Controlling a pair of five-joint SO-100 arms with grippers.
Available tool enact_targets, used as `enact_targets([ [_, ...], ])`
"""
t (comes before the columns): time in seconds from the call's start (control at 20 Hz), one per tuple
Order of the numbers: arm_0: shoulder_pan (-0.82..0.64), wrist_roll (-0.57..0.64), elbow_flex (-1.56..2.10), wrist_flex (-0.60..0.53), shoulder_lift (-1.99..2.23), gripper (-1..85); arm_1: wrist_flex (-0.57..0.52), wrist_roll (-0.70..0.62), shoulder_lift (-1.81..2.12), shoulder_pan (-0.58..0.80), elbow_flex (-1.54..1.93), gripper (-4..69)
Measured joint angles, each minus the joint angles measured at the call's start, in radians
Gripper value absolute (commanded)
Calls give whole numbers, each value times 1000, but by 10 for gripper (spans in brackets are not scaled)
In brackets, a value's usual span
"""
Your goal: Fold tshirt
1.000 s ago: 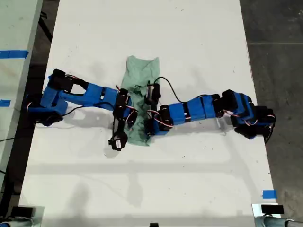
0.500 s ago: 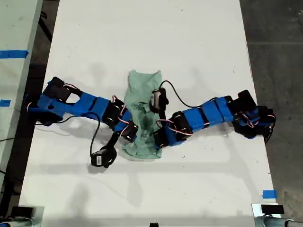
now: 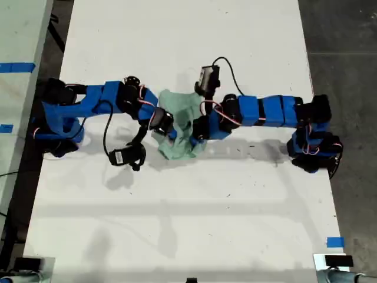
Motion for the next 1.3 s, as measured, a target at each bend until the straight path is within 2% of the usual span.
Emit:
enact_targets([
  [0.3,-324,147,152,23,84,0,-97,-137,23,298,58,-18],
  [0.35,-362,161,181,3,84,52,-120,-146,23,330,72,-17],
  [0.4,-397,178,215,-29,84,211,-147,-155,23,356,83,47],
  [0.45,-434,189,236,-40,84,288,-167,-161,23,380,84,175],
  [0.65,-572,219,305,-69,89,311,-176,-161,23,483,94,343],
  [0.8,-664,238,397,-97,175,307,-146,-176,49,558,133,335],
  [0.95,-701,244,641,-150,396,282,-135,-186,216,606,307,308],
  [1.1,-709,244,982,-209,741,122,-135,-186,477,626,575,252],
  [1.15,-698,224,1114,-235,881,1,-140,-170,583,626,686,244],
  [1.3,-589,146,1511,-290,1345,1,-206,-80,966,554,1057,183],
])
